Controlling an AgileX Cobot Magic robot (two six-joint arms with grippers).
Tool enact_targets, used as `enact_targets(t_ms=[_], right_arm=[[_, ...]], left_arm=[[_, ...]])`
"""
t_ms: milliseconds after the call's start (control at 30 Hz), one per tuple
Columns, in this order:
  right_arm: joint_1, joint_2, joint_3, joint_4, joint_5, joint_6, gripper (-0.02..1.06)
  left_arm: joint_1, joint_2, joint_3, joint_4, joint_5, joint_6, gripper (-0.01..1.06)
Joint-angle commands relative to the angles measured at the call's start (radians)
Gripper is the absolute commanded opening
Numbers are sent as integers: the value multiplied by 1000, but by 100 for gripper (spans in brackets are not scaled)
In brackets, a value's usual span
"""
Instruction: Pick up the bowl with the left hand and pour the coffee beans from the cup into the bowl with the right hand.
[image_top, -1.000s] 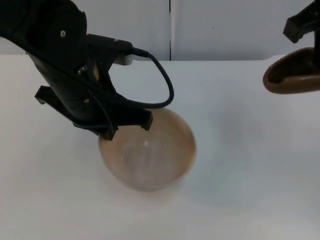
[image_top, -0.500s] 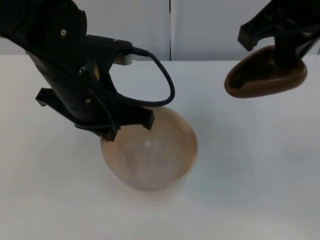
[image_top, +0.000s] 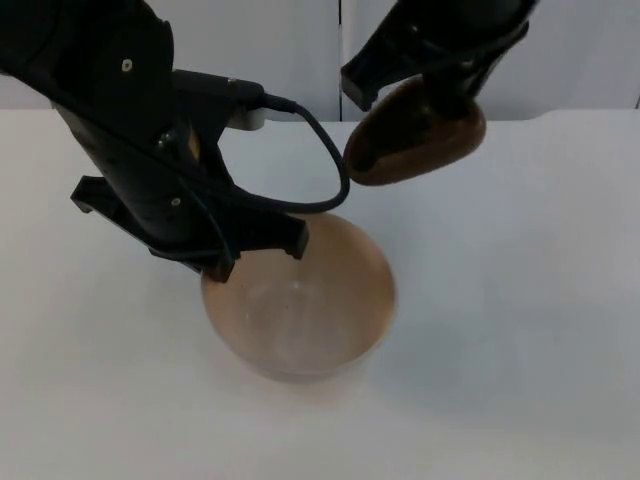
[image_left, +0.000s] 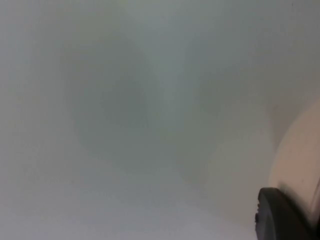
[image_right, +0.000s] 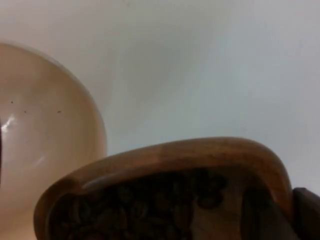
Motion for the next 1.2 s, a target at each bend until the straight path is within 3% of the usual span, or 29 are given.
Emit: enact_targets(t_ms=[0,400,1000,1167], right_arm=[[14,-5,-11,-39,4,1,0],[139,-5,-11,-325,4,8,0],[162,-5,9,-454,4,-26,0],[186,-5,93,-540,4,36,0]], left_arm=[[-3,-9,-4,-9,-3,-4,0],[-3,-9,-4,-9,-3,-4,0],[-3,-9,-4,-7,-6,-4,0],[-3,-9,-4,-7,-12,-4,0]])
